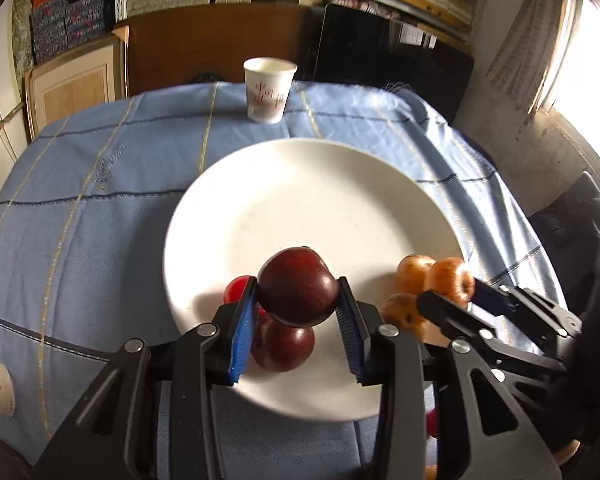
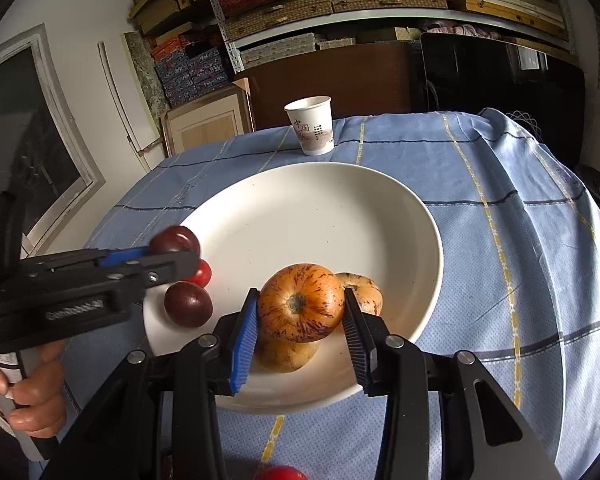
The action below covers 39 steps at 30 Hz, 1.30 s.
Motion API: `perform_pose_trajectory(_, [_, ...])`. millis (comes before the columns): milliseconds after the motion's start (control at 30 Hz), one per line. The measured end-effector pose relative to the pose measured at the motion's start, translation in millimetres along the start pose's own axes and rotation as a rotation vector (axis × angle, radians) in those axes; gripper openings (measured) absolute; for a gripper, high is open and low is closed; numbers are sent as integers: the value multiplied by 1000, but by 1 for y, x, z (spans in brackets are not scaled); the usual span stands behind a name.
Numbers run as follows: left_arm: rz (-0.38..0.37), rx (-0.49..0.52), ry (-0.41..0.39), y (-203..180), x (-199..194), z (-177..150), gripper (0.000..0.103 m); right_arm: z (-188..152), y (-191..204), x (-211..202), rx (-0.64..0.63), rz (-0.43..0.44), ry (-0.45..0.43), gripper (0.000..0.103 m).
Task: Organize fruits
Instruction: 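Place the apple on the plate with the right tool while the left tool places the plum there, then grasp an orange with the right tool while the left tool grasps a dark plum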
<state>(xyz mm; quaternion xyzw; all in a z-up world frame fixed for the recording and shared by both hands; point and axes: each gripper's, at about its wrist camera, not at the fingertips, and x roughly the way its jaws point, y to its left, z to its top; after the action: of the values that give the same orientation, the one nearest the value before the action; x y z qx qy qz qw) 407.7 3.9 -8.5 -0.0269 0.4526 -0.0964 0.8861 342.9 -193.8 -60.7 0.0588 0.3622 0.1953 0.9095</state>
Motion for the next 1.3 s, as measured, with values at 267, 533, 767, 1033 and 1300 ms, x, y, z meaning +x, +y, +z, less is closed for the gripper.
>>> perform_pose_trajectory(267, [57,30,-174,-3,-69,-21,95,3,0,-42,21,56,-75,52])
perform_pose_trajectory(533, [-10,-83,-223,25,-127,-117,98,-61,-8,-93,37,103,-72,59])
perform_pose_trajectory(767, [-14,-167,-150,42,-125,-199,98,-122,-14,-112,122,127,14,59])
perform_pose_trajectory(1033, [54,-98,-115,35,-126,-224,98,-146,3,-120,90,139,53,60])
perform_pose_trajectory(1300, [73,-73,-117,31,-127,-220,98,-166,21,-131,81,161,105,59])
